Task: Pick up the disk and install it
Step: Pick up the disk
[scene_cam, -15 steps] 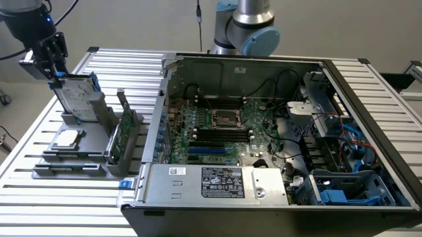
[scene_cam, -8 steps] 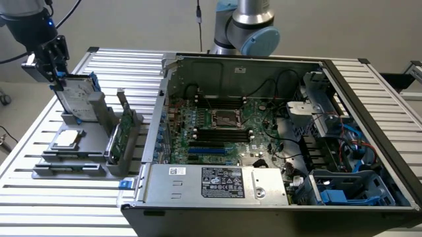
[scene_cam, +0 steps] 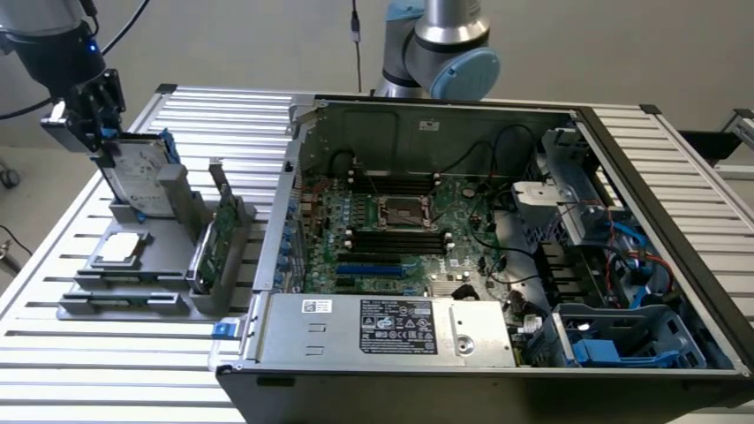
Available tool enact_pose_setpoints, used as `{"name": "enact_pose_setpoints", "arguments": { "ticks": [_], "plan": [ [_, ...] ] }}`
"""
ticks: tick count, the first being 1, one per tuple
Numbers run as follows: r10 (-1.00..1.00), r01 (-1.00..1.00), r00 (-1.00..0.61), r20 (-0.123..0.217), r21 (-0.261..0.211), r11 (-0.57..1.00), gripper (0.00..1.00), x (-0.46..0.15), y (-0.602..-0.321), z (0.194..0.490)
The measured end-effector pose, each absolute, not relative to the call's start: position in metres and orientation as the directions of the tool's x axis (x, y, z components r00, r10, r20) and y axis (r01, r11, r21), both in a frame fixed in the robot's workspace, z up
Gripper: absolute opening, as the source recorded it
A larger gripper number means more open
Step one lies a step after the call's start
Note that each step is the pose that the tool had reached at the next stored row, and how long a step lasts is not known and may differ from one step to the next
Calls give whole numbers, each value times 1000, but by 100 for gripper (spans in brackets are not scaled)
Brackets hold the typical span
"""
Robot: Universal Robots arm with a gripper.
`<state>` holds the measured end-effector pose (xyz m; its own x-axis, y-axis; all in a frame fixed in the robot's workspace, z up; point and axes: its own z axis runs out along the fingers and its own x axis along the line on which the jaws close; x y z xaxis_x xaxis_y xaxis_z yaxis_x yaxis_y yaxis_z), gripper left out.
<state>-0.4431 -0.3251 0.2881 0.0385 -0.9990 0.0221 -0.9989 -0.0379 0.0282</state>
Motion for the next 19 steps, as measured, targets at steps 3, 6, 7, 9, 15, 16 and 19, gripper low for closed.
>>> {"name": "enact_pose_setpoints", "arguments": {
  "ticks": [3,6,7,9,15,16,19],
  "plan": [
    [-999,-999,38,24,28,-38,51,-443,-325,286],
    [-999,-999,38,24,28,-38,51,-443,-324,285],
    [-999,-999,38,24,28,-38,51,-443,-323,284],
    [-999,-999,39,24,28,-38,51,-443,-322,283],
    [-999,-999,38,24,28,-38,51,-444,-322,281],
    [-999,-999,38,25,28,-38,51,-444,-322,280],
    [-999,-999,38,25,28,-38,51,-444,-322,280]
  ]
}}
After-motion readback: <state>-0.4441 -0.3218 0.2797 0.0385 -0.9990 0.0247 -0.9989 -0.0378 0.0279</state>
